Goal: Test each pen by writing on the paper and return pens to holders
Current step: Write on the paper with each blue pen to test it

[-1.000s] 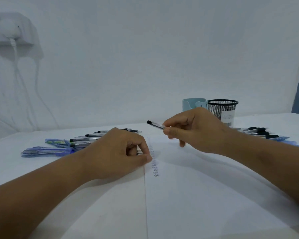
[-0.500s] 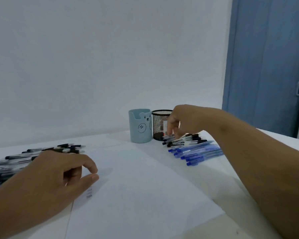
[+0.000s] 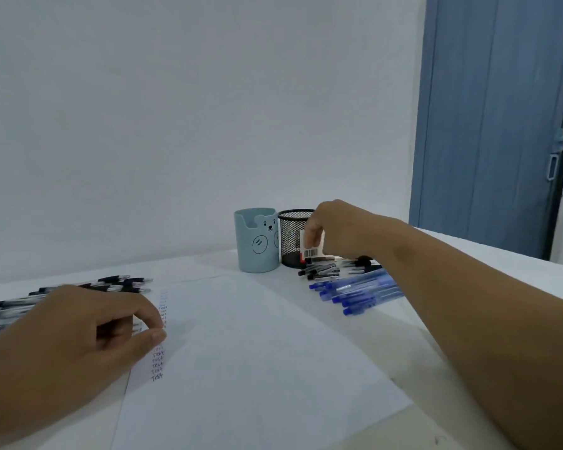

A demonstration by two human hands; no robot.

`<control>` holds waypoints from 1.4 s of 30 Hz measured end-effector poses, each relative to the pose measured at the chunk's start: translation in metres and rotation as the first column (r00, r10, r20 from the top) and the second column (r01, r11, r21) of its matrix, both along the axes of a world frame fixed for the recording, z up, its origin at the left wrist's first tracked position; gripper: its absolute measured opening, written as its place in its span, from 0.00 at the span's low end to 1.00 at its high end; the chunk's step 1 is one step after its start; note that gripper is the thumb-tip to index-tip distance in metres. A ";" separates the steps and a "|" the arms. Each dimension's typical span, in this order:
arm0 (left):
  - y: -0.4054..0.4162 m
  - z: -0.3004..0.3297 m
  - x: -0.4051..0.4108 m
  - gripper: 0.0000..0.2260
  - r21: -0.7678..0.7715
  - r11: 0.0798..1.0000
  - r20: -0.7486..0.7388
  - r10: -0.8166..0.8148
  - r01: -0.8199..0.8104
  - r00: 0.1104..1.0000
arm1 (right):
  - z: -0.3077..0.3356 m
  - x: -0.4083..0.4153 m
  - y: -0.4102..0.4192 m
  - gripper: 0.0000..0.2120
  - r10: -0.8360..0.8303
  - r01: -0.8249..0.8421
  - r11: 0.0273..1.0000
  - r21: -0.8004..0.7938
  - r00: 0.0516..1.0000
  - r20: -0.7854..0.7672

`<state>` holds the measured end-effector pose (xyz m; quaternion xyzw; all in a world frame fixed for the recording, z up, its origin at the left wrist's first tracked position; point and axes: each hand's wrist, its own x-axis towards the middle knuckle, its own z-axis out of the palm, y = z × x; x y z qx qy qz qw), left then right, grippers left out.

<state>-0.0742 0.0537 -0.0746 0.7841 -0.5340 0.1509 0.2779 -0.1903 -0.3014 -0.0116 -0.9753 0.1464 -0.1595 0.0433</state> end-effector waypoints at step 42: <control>0.127 0.041 0.113 0.10 0.407 0.754 -0.033 0.577 -0.516 0.816 | -0.068 0.048 0.174 0.12 0.705 -0.699 0.709 -0.096 0.704 0.082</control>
